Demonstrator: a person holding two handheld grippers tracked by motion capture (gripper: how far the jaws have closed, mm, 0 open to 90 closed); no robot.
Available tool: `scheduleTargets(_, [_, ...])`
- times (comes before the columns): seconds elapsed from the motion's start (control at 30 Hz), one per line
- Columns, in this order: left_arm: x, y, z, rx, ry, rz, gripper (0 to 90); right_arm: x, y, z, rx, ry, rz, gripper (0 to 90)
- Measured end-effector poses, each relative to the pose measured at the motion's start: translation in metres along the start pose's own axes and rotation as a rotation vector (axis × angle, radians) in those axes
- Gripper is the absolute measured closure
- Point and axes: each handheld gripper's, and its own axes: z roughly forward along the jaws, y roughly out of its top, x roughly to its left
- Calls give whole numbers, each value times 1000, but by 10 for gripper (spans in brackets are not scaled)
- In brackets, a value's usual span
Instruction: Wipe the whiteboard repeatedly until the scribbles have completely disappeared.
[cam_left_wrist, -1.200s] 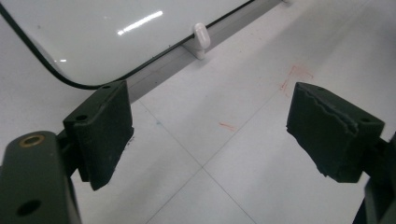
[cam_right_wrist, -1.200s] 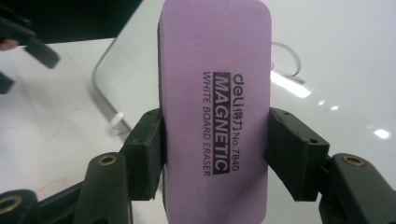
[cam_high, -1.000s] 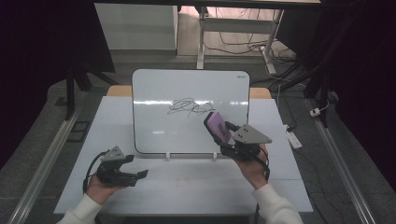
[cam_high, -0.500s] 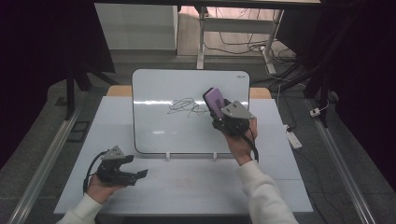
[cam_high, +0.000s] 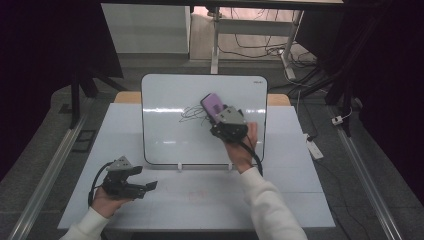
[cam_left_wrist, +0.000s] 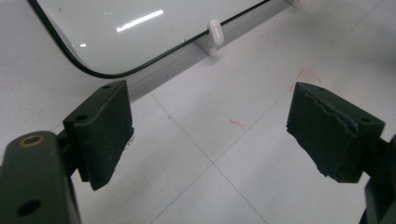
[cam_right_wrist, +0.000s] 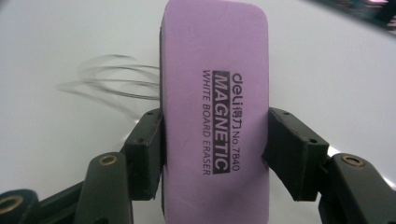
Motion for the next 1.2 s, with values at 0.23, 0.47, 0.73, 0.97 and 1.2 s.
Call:
scheduleTargets(0.23, [-1,1,0,-1,0,-4,152,-18,-3,-1,4,-18,80,398])
scheduleTargets(0.47, [2,0,0,-4,-9,-10,152,34,7,13,5,79,-63,398])
scheduleTargets(0.73, [2,0,-1,-10,-8,-16,152,-42,6,3,-3,-48,141,398])
scheduleTargets(0.97, [3,0,0,-5,-10,-20,152,18,16,24,-38,135,79,398])
scheduleTargets(1.2, [4,-1,-1,-8,-16,-23,152,-9,18,17,-34,46,91,398])
